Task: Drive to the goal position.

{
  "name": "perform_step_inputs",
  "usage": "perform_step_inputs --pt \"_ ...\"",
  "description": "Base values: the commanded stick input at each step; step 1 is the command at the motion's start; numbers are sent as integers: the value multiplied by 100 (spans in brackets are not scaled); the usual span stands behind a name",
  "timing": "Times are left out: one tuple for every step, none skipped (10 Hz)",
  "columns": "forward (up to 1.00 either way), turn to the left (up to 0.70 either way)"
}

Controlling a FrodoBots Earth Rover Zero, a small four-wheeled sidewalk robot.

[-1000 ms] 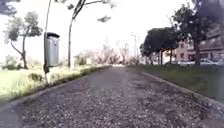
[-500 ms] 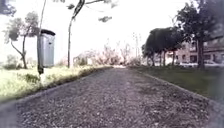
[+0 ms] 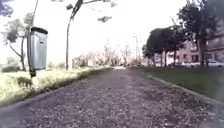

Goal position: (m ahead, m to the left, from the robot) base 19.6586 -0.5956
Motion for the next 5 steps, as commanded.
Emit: perform_step_inputs --pt "70 0" --pt "70 0" --pt "70 0" --pt "70 0" --pt "70 0"
